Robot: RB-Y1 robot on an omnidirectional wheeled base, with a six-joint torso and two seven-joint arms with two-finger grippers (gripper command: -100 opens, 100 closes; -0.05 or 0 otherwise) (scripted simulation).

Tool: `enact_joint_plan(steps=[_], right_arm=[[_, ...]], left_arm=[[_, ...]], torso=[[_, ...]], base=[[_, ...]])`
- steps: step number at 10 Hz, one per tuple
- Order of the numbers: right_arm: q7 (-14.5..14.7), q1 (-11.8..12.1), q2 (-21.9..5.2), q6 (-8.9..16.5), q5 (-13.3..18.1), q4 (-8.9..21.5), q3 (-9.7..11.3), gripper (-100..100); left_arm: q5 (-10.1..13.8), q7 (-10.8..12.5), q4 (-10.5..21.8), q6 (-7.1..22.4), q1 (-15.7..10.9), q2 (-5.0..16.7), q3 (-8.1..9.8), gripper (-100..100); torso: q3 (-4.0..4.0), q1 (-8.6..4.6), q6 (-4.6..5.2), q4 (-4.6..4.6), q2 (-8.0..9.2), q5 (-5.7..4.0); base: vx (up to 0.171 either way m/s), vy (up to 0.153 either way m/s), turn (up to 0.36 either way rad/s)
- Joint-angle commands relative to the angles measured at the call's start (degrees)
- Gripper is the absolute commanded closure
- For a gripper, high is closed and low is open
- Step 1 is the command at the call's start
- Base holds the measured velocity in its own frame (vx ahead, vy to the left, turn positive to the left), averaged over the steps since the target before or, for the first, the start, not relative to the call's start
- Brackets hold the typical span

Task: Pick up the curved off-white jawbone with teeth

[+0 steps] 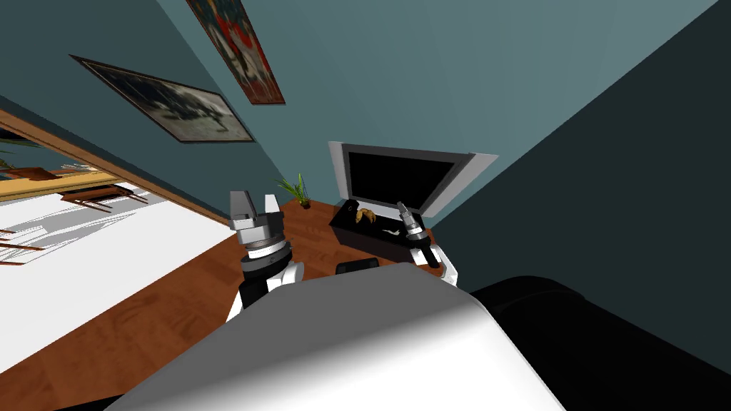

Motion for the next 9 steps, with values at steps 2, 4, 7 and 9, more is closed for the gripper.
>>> enact_joint_plan(steps=[2, 4, 7, 9], right_arm=[[1.49, -0.18, -3.09, 1.16, 2.37, 3.95, -0.17, -100], [2.3, -0.01, -4.67, 1.78, 4.02, 6.33, -0.06, -100], [3.71, 0.45, -7.53, 2.97, 7.56, 10.85, 0.38, -100], [4.31, 0.72, -8.8, 3.54, 9.44, 13.65, 0.71, -100]], left_arm=[[0.0, 0.0, 0.0, 0.0, 0.0, 0.0, 0.0, 0], [0.0, 0.0, 0.0, 0.0, 0.0, 0.0, 0.0, 0], [0.0, 0.0, 0.0, 0.0, 0.01, 0.0, 0.01, 0], [0.0, 0.0, 0.0, 0.0, 0.01, 0.0, 0.01, 0]], torso=[[-0.01, -0.03, 0.01, 0.0, -0.02, -0.01], [-0.03, -0.05, -0.02, -0.01, -0.05, -0.01], [-0.02, -0.06, 0.02, -0.01, -0.04, -0.01], [-0.03, -0.07, 0.02, -0.01, -0.05, -0.02]], base=[[0.001, 0.009, 0.112], [0.005, 0.004, 0.168], [0.006, 0.003, 0.145], [0.006, -0.002, 0.145]])
